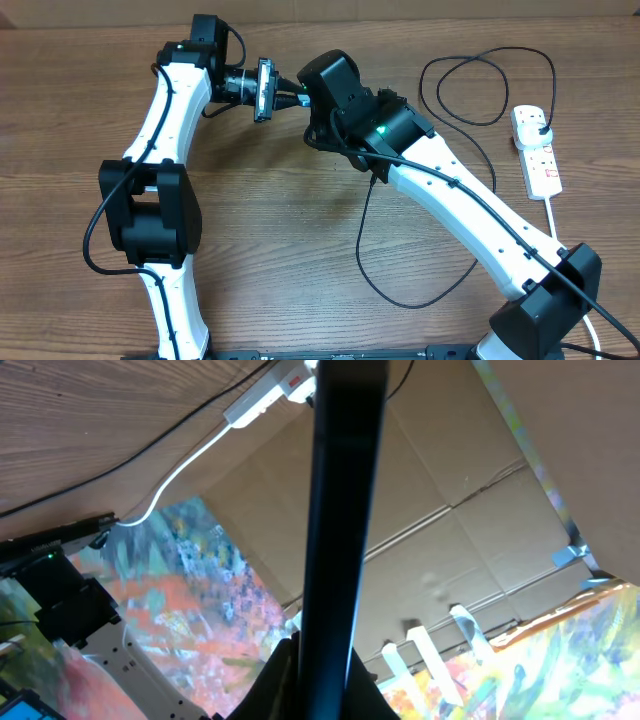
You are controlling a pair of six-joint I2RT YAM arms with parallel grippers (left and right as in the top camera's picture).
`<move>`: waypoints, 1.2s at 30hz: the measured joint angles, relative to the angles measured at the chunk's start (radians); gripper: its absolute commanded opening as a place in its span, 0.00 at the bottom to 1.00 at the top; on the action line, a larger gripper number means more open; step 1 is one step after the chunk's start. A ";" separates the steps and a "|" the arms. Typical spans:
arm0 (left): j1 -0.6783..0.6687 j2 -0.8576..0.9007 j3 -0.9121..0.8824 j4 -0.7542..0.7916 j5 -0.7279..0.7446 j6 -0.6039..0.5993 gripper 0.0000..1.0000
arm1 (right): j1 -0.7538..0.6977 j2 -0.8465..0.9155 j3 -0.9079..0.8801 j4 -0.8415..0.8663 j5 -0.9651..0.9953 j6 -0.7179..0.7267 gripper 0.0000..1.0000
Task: Plug charger to phone and switch on socket
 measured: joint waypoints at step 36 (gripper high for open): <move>0.000 0.000 0.000 0.006 -0.142 0.160 0.04 | -0.174 -0.198 0.001 -0.417 0.194 -0.598 1.00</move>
